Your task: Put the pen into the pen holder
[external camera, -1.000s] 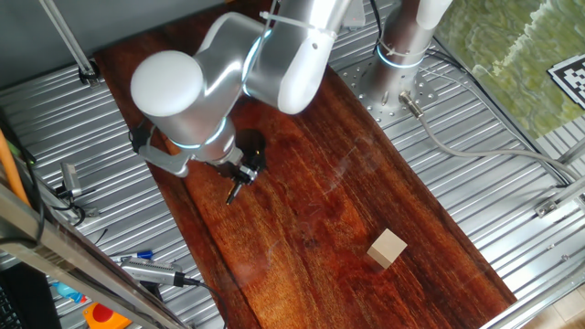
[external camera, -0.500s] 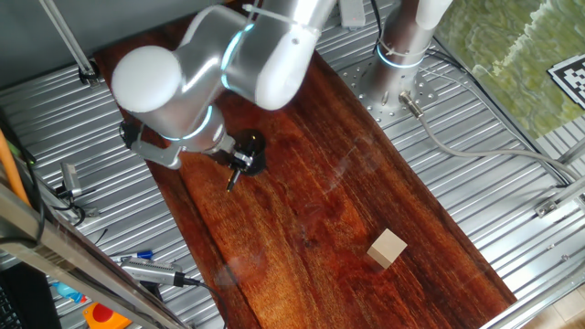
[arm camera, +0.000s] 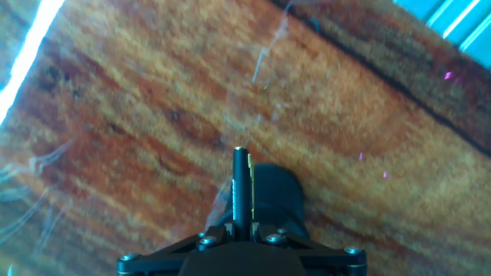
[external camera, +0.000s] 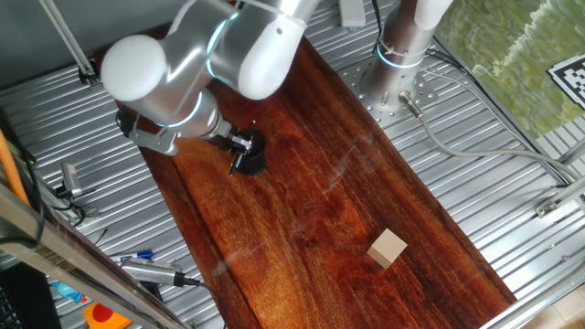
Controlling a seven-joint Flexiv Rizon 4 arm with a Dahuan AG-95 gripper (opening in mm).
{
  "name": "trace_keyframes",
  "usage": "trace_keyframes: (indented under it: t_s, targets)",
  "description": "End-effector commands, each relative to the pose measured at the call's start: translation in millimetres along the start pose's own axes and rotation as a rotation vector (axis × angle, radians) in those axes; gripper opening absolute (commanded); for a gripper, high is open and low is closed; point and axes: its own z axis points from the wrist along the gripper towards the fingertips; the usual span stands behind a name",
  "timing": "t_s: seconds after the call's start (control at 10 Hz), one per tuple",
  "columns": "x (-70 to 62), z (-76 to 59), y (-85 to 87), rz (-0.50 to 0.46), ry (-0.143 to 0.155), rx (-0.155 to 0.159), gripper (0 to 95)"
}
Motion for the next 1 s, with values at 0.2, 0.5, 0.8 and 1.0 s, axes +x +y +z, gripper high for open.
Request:
trace_keyframes:
  t_s: [0.2, 0.5, 0.8, 1.0]
  targets:
    - [14.2, -0.6, 0.0, -0.001, 0.038, -0.018, 0.0]
    - [20.8, -0.1, -0.7, 0.021, 0.103, -0.056, 0.0]
    - [25.6, 3.6, -4.2, 0.025, 0.135, -0.076, 0.0]
    - [26.9, 4.3, -4.9, 0.020, 0.132, -0.078, 0.0]
